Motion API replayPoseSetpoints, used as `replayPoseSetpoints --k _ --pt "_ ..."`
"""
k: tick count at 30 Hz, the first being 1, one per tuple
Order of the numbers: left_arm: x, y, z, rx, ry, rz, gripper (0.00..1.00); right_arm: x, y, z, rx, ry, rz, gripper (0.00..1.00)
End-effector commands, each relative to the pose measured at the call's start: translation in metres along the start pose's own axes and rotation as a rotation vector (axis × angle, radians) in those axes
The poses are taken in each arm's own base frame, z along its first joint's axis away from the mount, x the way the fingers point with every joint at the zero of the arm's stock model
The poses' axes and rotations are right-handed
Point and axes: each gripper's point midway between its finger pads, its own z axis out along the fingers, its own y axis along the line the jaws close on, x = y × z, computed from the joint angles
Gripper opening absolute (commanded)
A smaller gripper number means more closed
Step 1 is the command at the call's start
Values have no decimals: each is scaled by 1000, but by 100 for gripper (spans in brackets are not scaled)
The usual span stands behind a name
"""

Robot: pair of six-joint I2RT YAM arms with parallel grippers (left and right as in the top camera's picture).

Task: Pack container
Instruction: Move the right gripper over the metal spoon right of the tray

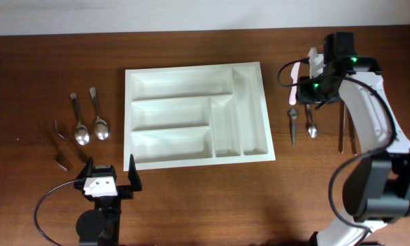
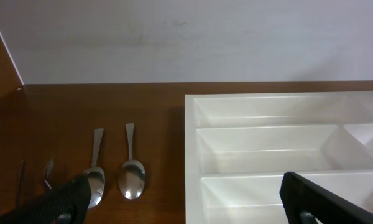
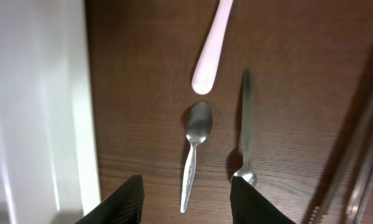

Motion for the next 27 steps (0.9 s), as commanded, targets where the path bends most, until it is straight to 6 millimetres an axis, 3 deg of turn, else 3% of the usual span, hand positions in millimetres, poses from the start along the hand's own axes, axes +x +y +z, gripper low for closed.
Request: replayPoseSetpoints --k 1,9,27 --pt "2 0 0 0 0 19 99 -2 2 14 -9 27 -2 46" --pt "2 0 0 0 0 19 99 10 0 44 -14 106 6 45" --pt "2 0 0 0 0 19 99 29 -4 80 -14 209 16 41"
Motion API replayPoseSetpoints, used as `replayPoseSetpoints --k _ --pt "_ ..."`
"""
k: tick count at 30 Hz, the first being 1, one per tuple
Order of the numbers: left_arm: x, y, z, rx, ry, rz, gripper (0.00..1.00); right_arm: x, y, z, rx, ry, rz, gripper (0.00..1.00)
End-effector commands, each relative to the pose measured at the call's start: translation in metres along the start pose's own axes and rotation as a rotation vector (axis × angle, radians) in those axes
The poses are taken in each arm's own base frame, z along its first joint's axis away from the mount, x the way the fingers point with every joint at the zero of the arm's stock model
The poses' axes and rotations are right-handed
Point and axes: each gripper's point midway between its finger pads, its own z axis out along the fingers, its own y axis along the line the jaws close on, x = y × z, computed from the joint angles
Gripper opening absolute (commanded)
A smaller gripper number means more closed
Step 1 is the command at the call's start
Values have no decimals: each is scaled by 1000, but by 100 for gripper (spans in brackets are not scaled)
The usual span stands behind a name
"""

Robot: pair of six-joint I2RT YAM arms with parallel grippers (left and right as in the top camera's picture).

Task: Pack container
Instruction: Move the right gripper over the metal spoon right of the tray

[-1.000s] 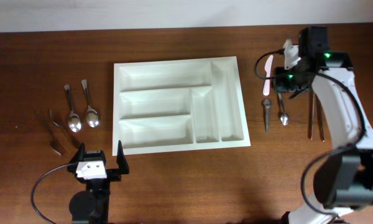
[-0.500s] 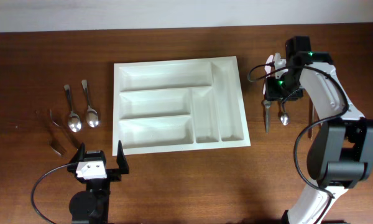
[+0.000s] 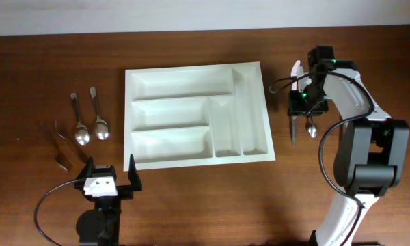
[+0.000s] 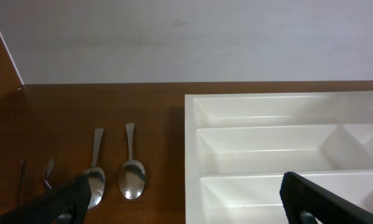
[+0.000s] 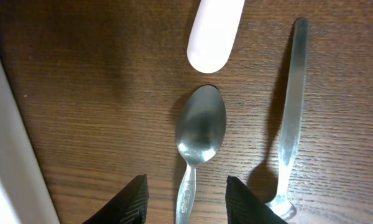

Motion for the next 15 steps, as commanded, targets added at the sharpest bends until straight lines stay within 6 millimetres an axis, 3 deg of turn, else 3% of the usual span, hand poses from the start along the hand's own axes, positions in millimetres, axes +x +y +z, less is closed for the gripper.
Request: replayPoseSetpoints --k 1,15 --pt "2 0 0 -1 0 19 99 -2 1 5 1 8 -2 41" --pt "2 0 0 -1 0 19 99 6 -1 25 -2 52 3 41"
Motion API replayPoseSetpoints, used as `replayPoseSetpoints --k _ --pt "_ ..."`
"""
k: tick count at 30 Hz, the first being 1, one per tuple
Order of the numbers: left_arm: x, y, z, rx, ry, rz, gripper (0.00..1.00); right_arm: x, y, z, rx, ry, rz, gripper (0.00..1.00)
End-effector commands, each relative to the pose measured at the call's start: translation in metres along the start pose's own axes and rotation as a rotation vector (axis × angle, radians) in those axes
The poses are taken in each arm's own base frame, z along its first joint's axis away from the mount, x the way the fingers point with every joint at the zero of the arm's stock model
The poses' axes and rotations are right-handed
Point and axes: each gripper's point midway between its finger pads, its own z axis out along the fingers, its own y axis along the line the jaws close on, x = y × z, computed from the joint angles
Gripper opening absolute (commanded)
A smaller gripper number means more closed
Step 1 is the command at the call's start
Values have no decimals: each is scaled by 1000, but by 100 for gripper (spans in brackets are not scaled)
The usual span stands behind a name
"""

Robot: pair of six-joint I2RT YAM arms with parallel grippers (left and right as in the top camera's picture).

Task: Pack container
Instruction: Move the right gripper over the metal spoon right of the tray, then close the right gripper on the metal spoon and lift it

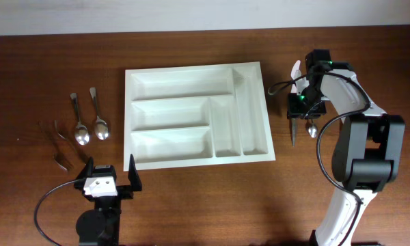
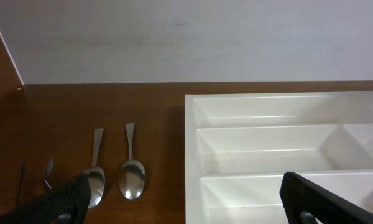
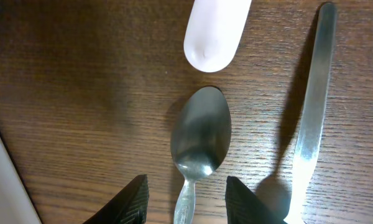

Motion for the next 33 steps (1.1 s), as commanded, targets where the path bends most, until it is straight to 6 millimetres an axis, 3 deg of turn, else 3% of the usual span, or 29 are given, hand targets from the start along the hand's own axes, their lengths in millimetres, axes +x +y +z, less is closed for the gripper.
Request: replayPoseSetpoints --k 1,10,15,24,29,33 --pt "2 0 0 -1 0 19 99 3 0 11 1 16 0 41" --pt "2 0 0 -1 0 19 99 14 0 26 -1 37 2 38" --pt "2 0 0 -1 0 19 99 14 0 26 -1 35 1 5" --pt "2 0 0 -1 0 19 99 11 0 19 0 30 1 4" --pt "2 0 0 -1 0 19 99 -12 3 -21 5 -46 -7 4" --pt "2 0 0 -1 0 19 99 -36 9 -71 0 -158 -18 4"
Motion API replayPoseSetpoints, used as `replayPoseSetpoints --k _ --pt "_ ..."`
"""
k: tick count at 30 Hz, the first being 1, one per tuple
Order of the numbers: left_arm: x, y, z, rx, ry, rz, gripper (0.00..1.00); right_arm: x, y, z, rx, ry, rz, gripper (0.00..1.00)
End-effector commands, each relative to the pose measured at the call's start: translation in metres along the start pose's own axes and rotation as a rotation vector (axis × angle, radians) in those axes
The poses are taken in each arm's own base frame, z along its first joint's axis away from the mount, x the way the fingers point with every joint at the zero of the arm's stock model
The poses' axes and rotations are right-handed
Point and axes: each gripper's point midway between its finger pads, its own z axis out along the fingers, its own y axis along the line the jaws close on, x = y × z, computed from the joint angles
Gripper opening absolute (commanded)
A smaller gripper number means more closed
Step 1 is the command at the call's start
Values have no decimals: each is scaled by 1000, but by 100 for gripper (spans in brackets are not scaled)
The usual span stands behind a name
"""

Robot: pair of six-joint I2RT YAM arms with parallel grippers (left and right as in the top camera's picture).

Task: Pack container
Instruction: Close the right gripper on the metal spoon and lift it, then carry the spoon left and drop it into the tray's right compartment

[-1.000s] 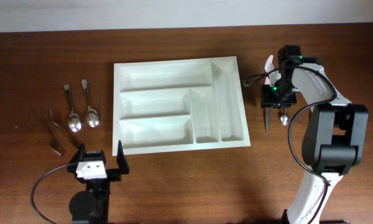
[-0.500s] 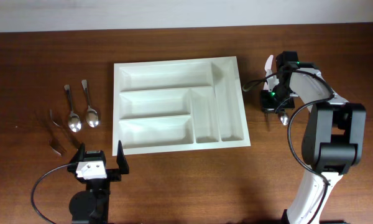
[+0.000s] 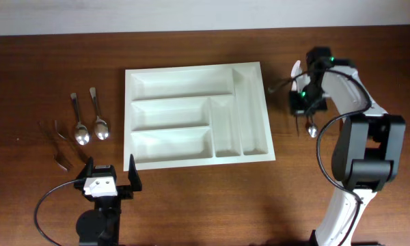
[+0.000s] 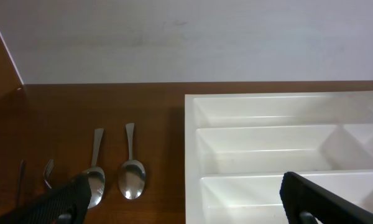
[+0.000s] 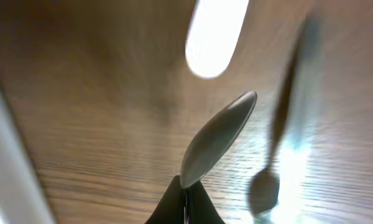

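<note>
The white cutlery tray (image 3: 128, 116) lies mid-table with its compartments bare. My right gripper (image 3: 302, 104) is just right of the tray, shut on the handle of a small steel spoon (image 5: 217, 140) whose bowl sticks up tilted off the wood; the view is blurred. Beside it lie a second small spoon (image 3: 311, 127) and a pale pink handle (image 5: 214, 34). My left gripper (image 4: 186, 211) is open low at the front left, facing the tray (image 4: 286, 149) and two spoons (image 4: 132, 177).
Left of the tray lie two spoons (image 3: 89, 126) and two forks (image 3: 58, 145). The pale pink utensil (image 3: 295, 68) sits behind the right gripper. The right arm (image 3: 359, 130) arches over the table's right side.
My right gripper was open over the small spoon lying flat; now it is shut on the spoon's handle and the spoon is tilted off the table. The left arm has not moved.
My right gripper was open above two small spoons and the pink handle right of the tray. At the two later moments it stood closer over the left spoon, still open. Now it is shut on that spoon. The left gripper stayed open throughout.
</note>
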Motion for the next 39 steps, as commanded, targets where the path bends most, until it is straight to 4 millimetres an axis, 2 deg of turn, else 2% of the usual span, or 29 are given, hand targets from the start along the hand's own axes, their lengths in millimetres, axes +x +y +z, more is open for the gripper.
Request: replayPoseSetpoints --k 1,5,9,14,18,22,30,39 --pt "2 0 0 -1 -1 19 99 -31 11 -66 -4 -162 -19 4" --pt "2 0 0 -1 0 19 99 -38 27 -103 -17 -219 -49 4" --pt "2 0 0 -1 -1 19 99 -34 51 -120 -31 -232 -97 4" --pt "2 0 0 -1 0 19 99 -17 113 -118 -133 -187 -210 4" --pt "2 0 0 -1 0 19 99 -7 158 -115 -148 -174 -286 4" --pt "2 0 0 -1 0 19 99 4 189 -109 -134 -162 -351 4" --pt "2 0 0 -1 0 19 99 18 211 -85 -91 -138 -377 4" --pt "2 0 0 -1 0 19 99 30 209 -49 -88 -100 -372 4"
